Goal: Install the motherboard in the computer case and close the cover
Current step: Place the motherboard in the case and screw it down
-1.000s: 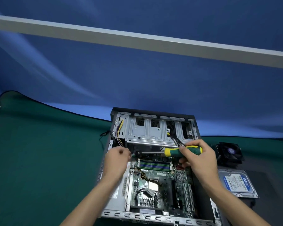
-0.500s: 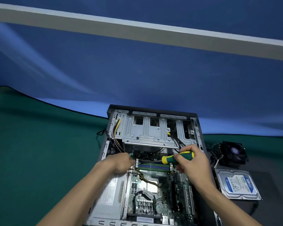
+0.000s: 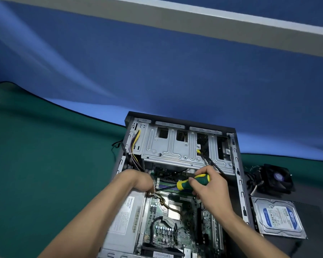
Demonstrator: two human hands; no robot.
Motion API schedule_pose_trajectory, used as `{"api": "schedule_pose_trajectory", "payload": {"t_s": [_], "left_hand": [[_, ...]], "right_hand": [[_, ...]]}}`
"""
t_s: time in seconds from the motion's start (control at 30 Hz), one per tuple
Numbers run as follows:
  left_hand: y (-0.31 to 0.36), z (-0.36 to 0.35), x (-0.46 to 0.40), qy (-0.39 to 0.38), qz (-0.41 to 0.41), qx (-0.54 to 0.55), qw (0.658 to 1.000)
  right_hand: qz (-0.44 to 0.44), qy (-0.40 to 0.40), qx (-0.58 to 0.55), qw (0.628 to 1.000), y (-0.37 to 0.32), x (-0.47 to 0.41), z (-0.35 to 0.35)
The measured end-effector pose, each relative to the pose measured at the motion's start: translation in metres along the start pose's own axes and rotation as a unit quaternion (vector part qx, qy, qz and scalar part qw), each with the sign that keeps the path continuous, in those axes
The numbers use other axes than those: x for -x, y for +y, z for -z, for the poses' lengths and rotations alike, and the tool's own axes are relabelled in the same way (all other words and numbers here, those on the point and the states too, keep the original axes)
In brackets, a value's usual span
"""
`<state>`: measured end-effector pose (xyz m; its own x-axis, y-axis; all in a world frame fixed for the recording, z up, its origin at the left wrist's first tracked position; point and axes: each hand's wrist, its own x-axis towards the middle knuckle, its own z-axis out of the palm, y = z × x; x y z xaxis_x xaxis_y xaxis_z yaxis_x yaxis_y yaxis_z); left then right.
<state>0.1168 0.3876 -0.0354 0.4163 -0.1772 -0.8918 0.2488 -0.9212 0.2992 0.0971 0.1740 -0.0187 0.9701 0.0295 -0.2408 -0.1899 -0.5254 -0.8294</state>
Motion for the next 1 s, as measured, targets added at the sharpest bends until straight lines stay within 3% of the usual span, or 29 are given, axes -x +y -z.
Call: {"api": "schedule_pose_trajectory", "payload": {"t_s": [0.27, 1.0], "left_hand": [[0.003, -0.001, -0.006, 0.045, 0.036, 0.009, 0.998], [-0.001, -0.001, -0.025, 0.043, 0.060, -0.037, 0.997]], "right_hand": [[0.031, -0.029, 0.042, 0.998, -0.003, -0.002, -0.008], [0.135, -0.056, 0.150, 0.978, -0.005, 0.008, -0.018]]}}
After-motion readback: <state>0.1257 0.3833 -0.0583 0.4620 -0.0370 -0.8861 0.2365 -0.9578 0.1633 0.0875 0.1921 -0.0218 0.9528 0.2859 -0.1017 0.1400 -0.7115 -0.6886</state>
